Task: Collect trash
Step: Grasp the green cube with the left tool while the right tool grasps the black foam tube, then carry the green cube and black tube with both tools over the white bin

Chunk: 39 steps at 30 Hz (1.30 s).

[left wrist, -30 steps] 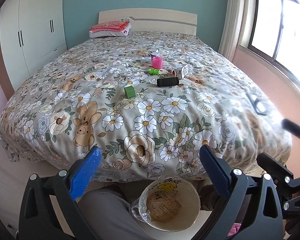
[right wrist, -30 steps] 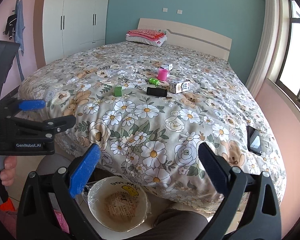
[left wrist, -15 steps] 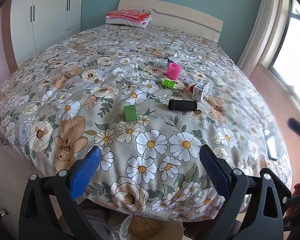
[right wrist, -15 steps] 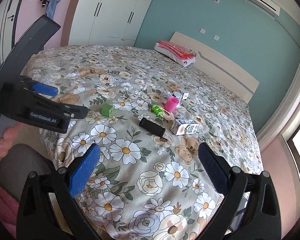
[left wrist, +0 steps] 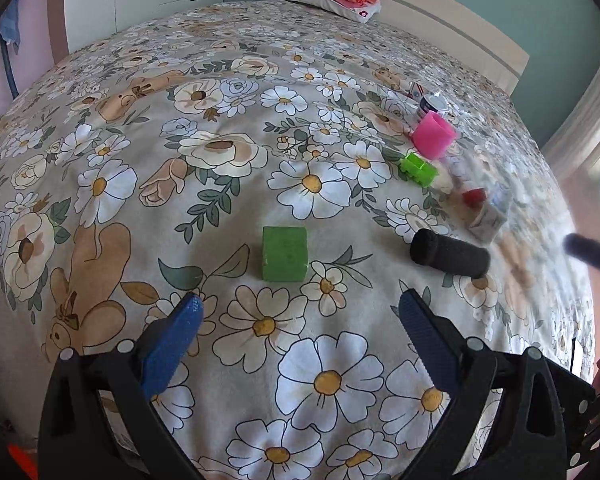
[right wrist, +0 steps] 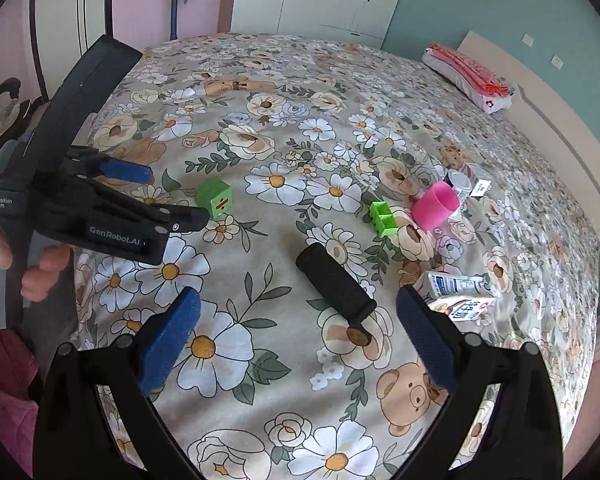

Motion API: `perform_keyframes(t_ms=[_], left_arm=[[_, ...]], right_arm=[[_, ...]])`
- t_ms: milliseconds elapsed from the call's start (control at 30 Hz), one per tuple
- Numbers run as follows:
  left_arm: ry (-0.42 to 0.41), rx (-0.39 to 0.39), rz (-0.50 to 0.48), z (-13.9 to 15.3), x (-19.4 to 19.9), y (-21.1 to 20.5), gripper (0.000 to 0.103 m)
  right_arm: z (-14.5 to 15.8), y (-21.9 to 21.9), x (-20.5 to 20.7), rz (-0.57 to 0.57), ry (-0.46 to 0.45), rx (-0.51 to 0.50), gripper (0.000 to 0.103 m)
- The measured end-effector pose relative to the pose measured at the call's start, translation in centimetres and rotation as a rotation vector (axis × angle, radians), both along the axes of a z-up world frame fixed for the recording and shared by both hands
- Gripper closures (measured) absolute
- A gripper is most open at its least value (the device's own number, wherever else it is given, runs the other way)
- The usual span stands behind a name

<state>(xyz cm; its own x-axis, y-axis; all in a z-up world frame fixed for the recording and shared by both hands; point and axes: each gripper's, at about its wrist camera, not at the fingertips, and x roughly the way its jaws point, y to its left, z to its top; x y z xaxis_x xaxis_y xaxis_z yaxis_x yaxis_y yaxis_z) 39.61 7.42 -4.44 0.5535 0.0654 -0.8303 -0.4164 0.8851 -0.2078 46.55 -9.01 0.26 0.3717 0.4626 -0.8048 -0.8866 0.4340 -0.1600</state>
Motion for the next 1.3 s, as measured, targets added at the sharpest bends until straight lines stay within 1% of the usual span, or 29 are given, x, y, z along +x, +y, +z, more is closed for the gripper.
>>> perform_keyframes(t_ms=[100,233,267,300,333,367,400,433,467,500,533,567,600,733,867,1100,1300], left_arm=[[0.016,-0.005,0.011,-1.2,1.8,0.5,0.003],[0.023,-0.022,-0.002,-2.3,3.7,0.9,0.004],[0.022,-0.019,-0.007,-2.5,4.1,0.9,0.006],[0.023,-0.014,-0.014,-2.7,4.5,0.8,0.011],[0.027,-0.014,-0.022,-2.8,4.8,0.9,0.015],[0.032,-0.018,-0.031,-3.1,5.1,0.9,0.024],[0.04,-0.024,-0.039,-3.3,5.4,0.9,0.034],[0.046,-0.027,-0.044,-3.6,5.6,0.9,0.038],[0.047,-0.03,-0.051,-3.7,5.7,0.8,0.045],[0.046,-0.026,-0.058,-3.8,5.8,0.8,0.055],[0.044,-0.022,-0.069,-3.8,5.8,0.7,0.061],[0.043,-0.026,-0.082,-3.9,5.8,0.6,0.071],[0.04,-0.039,-0.094,-3.9,5.8,0.6,0.071],[0.036,-0.045,-0.12,-3.4,5.2,0.5,0.071],[0.017,-0.036,-0.139,-2.0,4.0,0.2,0.071],[-0.047,-0.015,-0.173,2.1,1.0,-0.5,0.071],[-0.123,0.015,-0.213,6.5,-2.3,-1.3,0.071]], right_arm=[[-2.1,1.5,3.0,0.057,0.078,-0.002,0.007],[-4.9,3.2,5.9,0.116,0.13,-0.042,0.007],[-5.5,3.5,6.5,0.125,0.145,-0.056,0.007],[-6.2,3.6,7.1,0.134,0.157,-0.067,0.007],[-6.7,3.7,7.5,0.141,0.166,-0.078,0.01],[-7.1,3.9,7.7,0.147,0.175,-0.091,0.021],[-7.6,4.1,8.0,0.15,0.183,-0.111,0.028],[-8.1,4.2,8.2,0.155,0.188,-0.13,0.044],[-8.6,4.2,8.2,0.163,0.192,-0.145,0.056],[-8.9,4.2,8.2,0.162,0.193,-0.155,0.056],[-9.1,4.1,8.2,0.158,0.197,-0.153,0.056],[-9.2,4.0,8.1,0.151,0.197,-0.151,0.056],[-9.2,3.8,8.0,0.14,0.198,-0.146,0.057],[-8.2,2.7,7.3,0.09,0.196,-0.121,0.063],[-6.3,1.8,6.0,0.052,0.185,-0.101,0.063],[-2.1,0.6,2.5,-0.007,0.151,-0.063,0.064],[2.9,-0.6,-1.3,-0.07,0.089,0.004,0.064]])
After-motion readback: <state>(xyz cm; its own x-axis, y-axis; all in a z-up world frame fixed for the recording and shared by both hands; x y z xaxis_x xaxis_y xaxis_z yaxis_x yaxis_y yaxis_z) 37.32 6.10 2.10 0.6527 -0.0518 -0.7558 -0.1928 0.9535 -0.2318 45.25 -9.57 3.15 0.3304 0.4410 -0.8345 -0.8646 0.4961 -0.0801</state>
